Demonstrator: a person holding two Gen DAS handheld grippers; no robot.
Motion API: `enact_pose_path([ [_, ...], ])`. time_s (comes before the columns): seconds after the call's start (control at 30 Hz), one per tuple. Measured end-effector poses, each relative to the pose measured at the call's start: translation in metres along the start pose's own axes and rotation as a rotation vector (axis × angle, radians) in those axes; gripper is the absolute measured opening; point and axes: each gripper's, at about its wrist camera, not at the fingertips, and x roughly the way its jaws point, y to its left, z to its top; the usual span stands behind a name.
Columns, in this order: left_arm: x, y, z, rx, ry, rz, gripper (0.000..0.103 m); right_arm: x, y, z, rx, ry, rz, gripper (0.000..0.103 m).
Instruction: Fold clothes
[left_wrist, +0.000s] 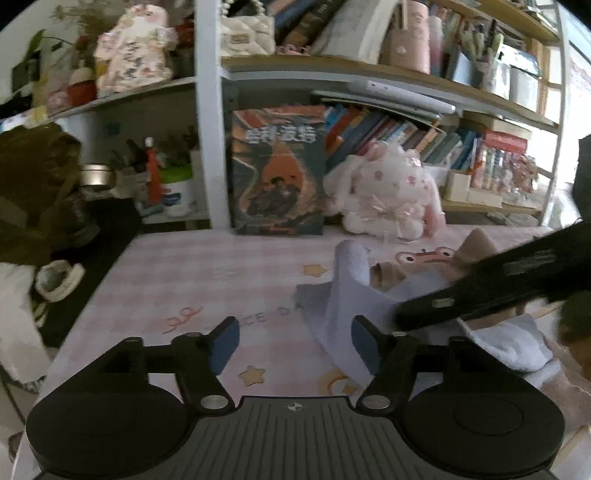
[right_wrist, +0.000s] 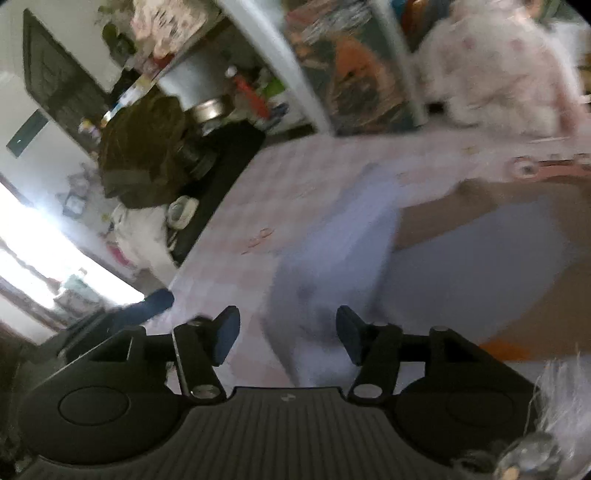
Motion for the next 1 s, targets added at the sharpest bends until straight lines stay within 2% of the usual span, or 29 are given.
enact_pose_path([
  [0.07,0.008,-0.006,0.003,0.008,0.007,-0.031,0.076,-0.026,-0.015,-0.007,0.038,-0.041,-0.028,0.06],
  [0.13,0.016,-0.012,0.006,0.019,0.013,-0.04,0.076,-0.052,-0.032,-0.016,0.06,-0.092,-0.096,0.061],
  [0.3,0.03,-0.021,0.016,0.013,0.021,-0.064,0.076,-0.103,-0.079,-0.044,0.098,-0.155,-0.433,0.061],
  [0.47,0.025,-0.029,0.034,0.016,-0.034,-0.114,0.077,-0.121,-0.112,-0.073,0.113,-0.125,-0.674,0.06],
  [0.57,0.027,-0.041,0.041,0.056,-0.047,-0.135,0.078,-0.119,-0.12,-0.086,0.097,-0.095,-0.733,0.059],
  [0.63,0.034,-0.055,0.042,0.123,-0.033,-0.107,0.079,-0.118,-0.123,-0.095,0.094,-0.083,-0.746,0.059],
  [0.77,0.06,-0.074,0.038,0.205,0.06,-0.058,0.078,-0.109,-0.123,-0.105,0.073,-0.064,-0.772,0.058],
  [0.87,0.078,-0.08,0.033,0.221,0.122,-0.044,0.078,-0.103,-0.125,-0.108,0.046,-0.04,-0.777,0.053],
  [0.9,0.085,-0.08,0.032,0.226,0.142,-0.034,0.075,-0.103,-0.126,-0.109,0.044,-0.042,-0.771,0.051],
  [0.93,0.091,-0.08,0.03,0.229,0.165,-0.021,0.059,-0.103,-0.127,-0.109,0.042,-0.043,-0.76,0.045],
  [0.97,0.098,-0.079,0.029,0.231,0.188,-0.007,0.034,-0.103,-0.127,-0.108,0.04,-0.041,-0.746,0.035],
  [1.0,0.102,-0.075,0.028,0.217,0.201,0.005,0.022,-0.103,-0.127,-0.107,0.037,-0.04,-0.732,0.028],
])
